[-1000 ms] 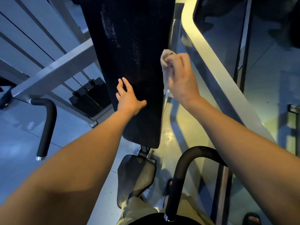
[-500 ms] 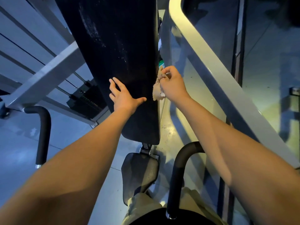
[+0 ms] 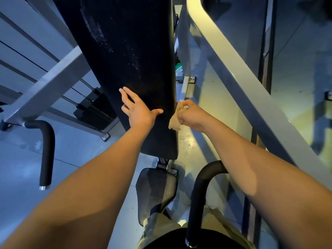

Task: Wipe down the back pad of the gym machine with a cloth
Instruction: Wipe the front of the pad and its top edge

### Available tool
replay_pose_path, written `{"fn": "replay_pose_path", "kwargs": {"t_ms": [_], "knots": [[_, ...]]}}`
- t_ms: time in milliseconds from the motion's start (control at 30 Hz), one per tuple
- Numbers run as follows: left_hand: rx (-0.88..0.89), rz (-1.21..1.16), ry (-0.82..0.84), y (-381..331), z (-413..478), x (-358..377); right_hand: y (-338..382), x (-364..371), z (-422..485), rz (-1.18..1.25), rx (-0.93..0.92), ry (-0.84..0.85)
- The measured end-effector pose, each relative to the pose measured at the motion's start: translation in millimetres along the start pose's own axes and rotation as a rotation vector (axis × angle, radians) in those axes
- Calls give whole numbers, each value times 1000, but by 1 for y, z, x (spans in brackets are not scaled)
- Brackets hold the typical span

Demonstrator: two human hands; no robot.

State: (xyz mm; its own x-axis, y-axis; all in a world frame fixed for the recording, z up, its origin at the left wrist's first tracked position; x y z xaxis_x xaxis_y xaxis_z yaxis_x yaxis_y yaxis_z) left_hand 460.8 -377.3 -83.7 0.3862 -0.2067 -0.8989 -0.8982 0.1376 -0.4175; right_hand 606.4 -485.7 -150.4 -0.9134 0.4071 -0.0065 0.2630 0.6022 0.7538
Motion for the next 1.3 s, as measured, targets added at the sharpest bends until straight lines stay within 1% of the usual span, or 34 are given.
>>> {"fn": "replay_pose_path", "kwargs": {"t_ms": [100, 200, 333, 400, 467, 533, 600, 667, 733, 767, 867, 1000, 1100, 1133, 1233, 1300], "knots": [[3, 12, -28, -1, 0, 0, 7, -5, 6, -171, -79, -124], [9, 22, -46, -3, -1, 1, 10, -4, 15, -307, -125, -200], [3, 45, -72, -5, -2, 2, 6, -4, 30, -413, -71, -228], [3, 47, -75, -4, -2, 3, -1, -5, 39, -447, -12, -195], [8, 51, -82, -3, -1, 4, -14, -3, 45, -395, 81, -151], [9, 57, -87, -2, 1, 5, -29, 0, 53, -271, 145, -109], [10, 70, -95, -2, 2, 6, -39, 5, 55, -82, 210, -78], [11, 75, -95, -1, 2, 7, -41, 9, 48, 185, 309, -56], [18, 74, -94, -1, 1, 7, -36, 7, 39, 310, 349, -48], [23, 77, -95, -1, 1, 6, -31, 7, 34, 325, 341, -31], [23, 88, -86, -2, -1, 4, -7, 7, 16, 400, 287, -6], [25, 77, -33, -2, -4, -4, 34, 6, -6, 447, 135, -116], [41, 47, 43, -1, -8, -14, 79, -3, -25, 432, -40, -172], [45, 34, 70, 0, -9, -18, 98, -7, -35, 414, -113, -196], [68, -42, 137, 1, -13, -33, 152, -19, -65, 196, -363, -302], [83, -91, 144, 3, -16, -43, 173, -19, -81, 98, -495, -359]]}}
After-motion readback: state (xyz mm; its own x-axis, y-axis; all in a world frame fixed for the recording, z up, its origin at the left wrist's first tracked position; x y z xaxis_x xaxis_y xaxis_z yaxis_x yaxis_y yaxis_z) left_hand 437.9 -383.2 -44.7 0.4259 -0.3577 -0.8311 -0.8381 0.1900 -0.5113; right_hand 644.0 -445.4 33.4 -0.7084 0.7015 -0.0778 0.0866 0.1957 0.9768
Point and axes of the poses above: each hand's wrist, its own z-axis towards the middle knuckle, its own x-axis out of the palm, y = z × x, the point moved 5 cm from there along z, towards the middle knuckle, and after that the axes turned 1 degree about x, right-handed, at the moved point
